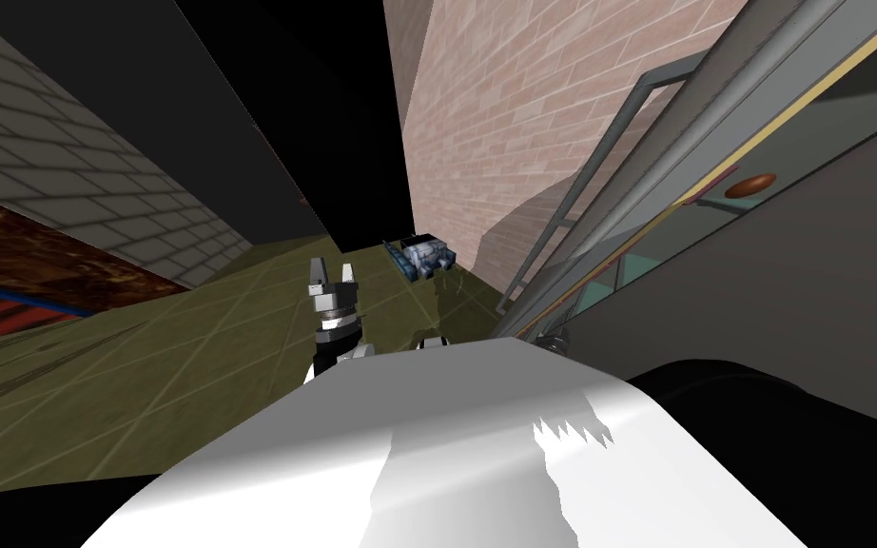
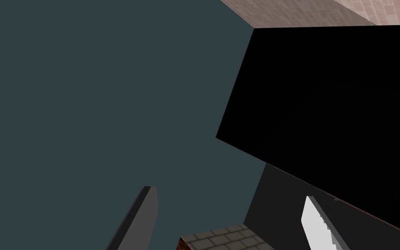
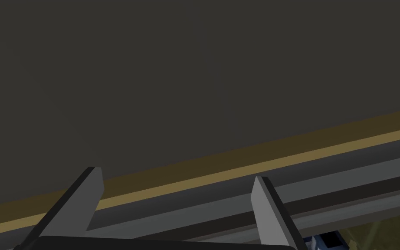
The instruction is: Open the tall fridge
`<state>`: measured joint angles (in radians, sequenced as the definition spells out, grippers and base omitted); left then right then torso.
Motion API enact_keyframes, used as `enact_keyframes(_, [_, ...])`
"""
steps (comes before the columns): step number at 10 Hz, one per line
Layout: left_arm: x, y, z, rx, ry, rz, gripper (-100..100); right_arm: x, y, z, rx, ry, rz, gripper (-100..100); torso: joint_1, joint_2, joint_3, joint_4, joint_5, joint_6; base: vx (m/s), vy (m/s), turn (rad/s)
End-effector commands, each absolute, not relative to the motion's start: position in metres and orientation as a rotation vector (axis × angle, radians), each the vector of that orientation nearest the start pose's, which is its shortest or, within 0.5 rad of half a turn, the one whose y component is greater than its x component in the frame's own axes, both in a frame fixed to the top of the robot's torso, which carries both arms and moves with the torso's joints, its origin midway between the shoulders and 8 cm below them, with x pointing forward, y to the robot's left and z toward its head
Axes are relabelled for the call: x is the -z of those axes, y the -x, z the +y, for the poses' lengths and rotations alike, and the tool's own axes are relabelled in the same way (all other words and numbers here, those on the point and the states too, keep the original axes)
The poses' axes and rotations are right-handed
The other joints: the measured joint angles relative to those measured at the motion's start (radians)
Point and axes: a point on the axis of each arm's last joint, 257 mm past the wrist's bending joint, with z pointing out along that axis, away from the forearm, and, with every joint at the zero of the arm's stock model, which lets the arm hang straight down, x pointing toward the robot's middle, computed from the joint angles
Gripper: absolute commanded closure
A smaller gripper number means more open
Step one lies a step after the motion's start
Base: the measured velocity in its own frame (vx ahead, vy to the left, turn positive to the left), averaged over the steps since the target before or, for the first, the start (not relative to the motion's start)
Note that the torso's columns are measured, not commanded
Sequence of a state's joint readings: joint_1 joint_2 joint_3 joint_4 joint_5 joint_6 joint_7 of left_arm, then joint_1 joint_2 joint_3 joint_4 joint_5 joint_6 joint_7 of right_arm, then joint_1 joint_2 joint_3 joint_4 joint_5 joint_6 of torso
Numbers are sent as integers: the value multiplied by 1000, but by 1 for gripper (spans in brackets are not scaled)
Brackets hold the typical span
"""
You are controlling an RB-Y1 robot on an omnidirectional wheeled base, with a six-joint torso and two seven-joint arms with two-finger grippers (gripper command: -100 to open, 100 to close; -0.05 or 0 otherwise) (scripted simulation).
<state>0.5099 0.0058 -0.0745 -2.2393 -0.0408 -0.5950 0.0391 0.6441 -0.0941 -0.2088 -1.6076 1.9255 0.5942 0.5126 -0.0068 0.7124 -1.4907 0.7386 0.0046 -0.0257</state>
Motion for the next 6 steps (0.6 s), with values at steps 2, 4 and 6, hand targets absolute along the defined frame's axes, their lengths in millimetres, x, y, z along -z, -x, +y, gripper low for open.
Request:
enact_keyframes(2, [-20,-338,248,1398,615,602,0,329,-209,-551,1661,426,1903,-100,0,-3,-1,0,0,-4,23,-1,101])
enact_keyframes(4, [-20,-338,248,1398,615,602,0,329,-209,-551,1661,426,1903,-100,0,-6,-4,0,2,-7,3,7,-19])
enact_keyframes(6, [-20,-338,248,1398,615,602,0,326,-204,-554,1711,466,1889,-100,2,-6,-3,0,0,-8,21,1,109])
